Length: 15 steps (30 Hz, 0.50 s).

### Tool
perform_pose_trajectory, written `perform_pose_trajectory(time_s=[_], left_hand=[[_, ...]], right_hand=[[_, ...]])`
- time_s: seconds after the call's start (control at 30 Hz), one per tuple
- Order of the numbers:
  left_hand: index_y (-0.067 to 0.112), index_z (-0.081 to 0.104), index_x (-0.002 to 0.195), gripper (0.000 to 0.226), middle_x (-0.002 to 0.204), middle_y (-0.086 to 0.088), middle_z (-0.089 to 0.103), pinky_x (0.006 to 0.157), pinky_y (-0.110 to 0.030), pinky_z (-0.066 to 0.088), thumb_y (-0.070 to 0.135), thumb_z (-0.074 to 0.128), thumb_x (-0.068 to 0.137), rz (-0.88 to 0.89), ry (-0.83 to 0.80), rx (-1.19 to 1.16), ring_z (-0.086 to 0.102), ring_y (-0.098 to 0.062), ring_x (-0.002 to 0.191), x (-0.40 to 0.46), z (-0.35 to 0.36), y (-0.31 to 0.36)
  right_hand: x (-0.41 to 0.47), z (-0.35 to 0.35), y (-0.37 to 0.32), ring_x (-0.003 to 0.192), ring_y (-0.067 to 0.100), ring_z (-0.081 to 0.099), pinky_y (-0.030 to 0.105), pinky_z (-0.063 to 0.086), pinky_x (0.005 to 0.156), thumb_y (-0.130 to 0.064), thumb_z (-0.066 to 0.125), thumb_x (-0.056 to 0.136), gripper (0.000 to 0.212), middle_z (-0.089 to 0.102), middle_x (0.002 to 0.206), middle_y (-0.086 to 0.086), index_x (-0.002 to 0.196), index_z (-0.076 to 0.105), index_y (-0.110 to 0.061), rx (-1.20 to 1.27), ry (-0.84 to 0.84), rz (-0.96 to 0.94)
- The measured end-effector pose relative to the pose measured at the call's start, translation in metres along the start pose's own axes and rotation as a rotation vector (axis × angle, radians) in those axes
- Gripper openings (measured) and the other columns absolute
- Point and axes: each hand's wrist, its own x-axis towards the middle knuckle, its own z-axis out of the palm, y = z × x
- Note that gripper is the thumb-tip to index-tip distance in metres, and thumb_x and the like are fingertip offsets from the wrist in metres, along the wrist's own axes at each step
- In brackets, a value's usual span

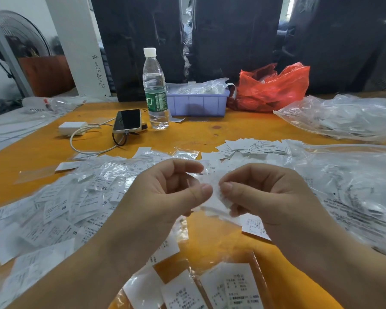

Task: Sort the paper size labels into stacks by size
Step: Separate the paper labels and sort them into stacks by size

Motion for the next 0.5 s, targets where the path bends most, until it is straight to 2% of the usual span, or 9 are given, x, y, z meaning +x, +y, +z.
perform_pose_trajectory(time_s=[0.17, 0.27, 0.37, 0.5], left_hand=[[0.021, 0.078, 0.090, 0.029, 0.072, 0.001, 0.068, 0.054, -0.020, 0.052, 0.020, 0.079, 0.061, -0.113, -0.034, -0.143, 0.062, -0.009, 0.061, 0.000, 0.001, 0.000], [0.016, 0.079, 0.083, 0.022, 0.071, -0.001, 0.068, 0.054, -0.020, 0.050, 0.017, 0.087, 0.063, -0.147, -0.065, -0.117, 0.059, -0.009, 0.059, 0.000, 0.007, -0.001], [0.016, 0.078, 0.078, 0.026, 0.068, -0.001, 0.067, 0.054, -0.019, 0.049, 0.032, 0.084, 0.059, -0.114, -0.029, -0.060, 0.057, -0.008, 0.058, 0.000, 0.010, -0.002], [0.017, 0.077, 0.075, 0.032, 0.064, -0.001, 0.065, 0.057, -0.017, 0.050, 0.044, 0.075, 0.056, -0.038, 0.056, 0.031, 0.056, -0.011, 0.057, -0.001, 0.006, -0.003]], right_hand=[[0.001, -0.002, -0.002, 0.058, 0.017, 0.062, 0.025, 0.054, 0.057, -0.007, 0.072, 0.079, 0.009, 0.070, 0.066, 0.009, 0.078, 0.076, -0.015, 0.021, 0.091, -0.050], [0.000, -0.001, -0.003, 0.060, 0.017, 0.064, 0.025, 0.055, 0.057, -0.007, 0.073, 0.078, 0.010, 0.070, 0.067, 0.008, 0.078, 0.076, -0.016, 0.017, 0.103, -0.064], [-0.001, 0.001, -0.001, 0.058, 0.017, 0.063, 0.026, 0.056, 0.057, -0.006, 0.076, 0.075, 0.008, 0.067, 0.062, 0.005, 0.076, 0.075, -0.013, -0.003, 0.088, -0.063], [-0.001, -0.001, -0.005, 0.063, 0.018, 0.067, 0.028, 0.057, 0.060, -0.019, 0.080, 0.069, 0.009, 0.071, 0.068, 0.006, 0.078, 0.077, -0.018, 0.023, 0.067, -0.052]])
